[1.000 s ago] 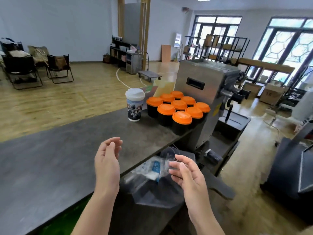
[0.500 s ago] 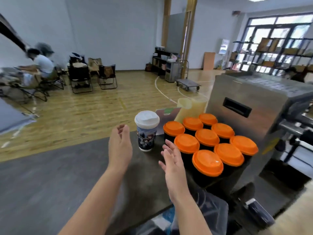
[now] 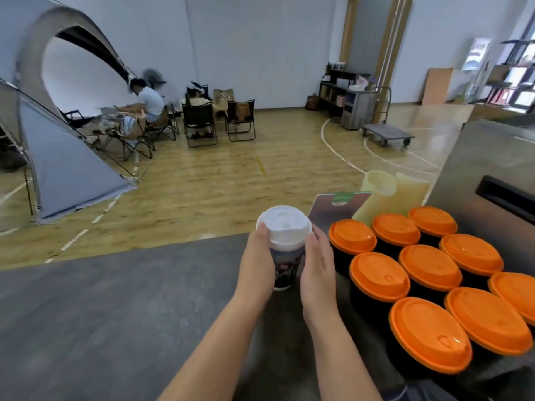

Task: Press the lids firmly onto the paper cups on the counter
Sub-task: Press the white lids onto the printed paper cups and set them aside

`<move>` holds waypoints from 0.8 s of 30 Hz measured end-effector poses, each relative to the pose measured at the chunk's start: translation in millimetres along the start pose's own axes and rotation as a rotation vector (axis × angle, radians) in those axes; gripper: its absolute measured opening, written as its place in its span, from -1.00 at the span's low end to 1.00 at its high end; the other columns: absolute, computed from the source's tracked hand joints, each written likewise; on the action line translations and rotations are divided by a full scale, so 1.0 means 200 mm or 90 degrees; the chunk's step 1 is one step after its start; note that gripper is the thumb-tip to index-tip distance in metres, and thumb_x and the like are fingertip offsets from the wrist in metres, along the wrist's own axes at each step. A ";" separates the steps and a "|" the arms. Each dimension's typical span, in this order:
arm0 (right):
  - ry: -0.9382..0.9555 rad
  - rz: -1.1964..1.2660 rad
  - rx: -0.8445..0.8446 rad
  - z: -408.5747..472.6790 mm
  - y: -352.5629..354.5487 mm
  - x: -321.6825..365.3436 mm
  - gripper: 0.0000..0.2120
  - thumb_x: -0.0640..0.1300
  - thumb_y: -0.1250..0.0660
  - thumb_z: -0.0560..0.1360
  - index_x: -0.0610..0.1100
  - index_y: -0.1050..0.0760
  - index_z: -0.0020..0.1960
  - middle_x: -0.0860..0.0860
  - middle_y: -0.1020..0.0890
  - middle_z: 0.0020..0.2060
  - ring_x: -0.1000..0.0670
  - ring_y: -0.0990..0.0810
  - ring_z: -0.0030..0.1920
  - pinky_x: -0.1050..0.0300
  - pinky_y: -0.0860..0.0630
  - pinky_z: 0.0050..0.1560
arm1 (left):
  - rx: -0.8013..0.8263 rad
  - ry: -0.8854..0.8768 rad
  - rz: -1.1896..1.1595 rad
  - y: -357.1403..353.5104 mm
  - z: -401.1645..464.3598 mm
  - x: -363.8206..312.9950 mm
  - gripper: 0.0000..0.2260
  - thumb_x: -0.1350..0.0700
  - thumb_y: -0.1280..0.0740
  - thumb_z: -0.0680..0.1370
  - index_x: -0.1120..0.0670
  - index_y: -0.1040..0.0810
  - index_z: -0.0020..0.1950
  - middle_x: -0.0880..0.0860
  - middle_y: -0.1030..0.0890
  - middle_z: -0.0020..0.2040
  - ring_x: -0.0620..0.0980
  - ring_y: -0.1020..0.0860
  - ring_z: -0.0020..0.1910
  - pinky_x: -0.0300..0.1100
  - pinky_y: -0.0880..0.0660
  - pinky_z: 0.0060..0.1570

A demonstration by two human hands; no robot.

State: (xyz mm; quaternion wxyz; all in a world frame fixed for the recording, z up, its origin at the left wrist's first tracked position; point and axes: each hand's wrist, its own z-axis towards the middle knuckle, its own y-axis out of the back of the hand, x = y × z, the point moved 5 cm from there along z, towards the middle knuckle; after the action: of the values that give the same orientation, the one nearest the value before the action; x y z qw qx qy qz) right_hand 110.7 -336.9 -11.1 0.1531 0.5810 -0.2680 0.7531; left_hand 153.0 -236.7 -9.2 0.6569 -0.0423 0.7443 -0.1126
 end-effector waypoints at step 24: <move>0.078 -0.001 0.119 -0.64 -0.55 0.03 -0.63 -0.14 -0.04 0.52 -0.05 -0.57 0.14 0.08 -0.69 0.01 0.03 -0.65 0.07 0.16 -0.56 0.04 | -0.131 -0.259 0.017 0.80 -0.46 -0.20 -0.67 -0.03 -0.08 0.58 -0.11 -0.63 0.09 -0.02 -0.70 0.01 0.01 -0.65 0.04 0.01 -0.60 0.02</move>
State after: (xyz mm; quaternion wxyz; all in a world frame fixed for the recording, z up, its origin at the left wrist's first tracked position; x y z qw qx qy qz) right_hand 67.4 -173.6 -4.4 0.1146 0.5460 -0.1865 0.8087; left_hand 80.9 -63.6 3.3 0.7869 -0.1209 0.6049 -0.0170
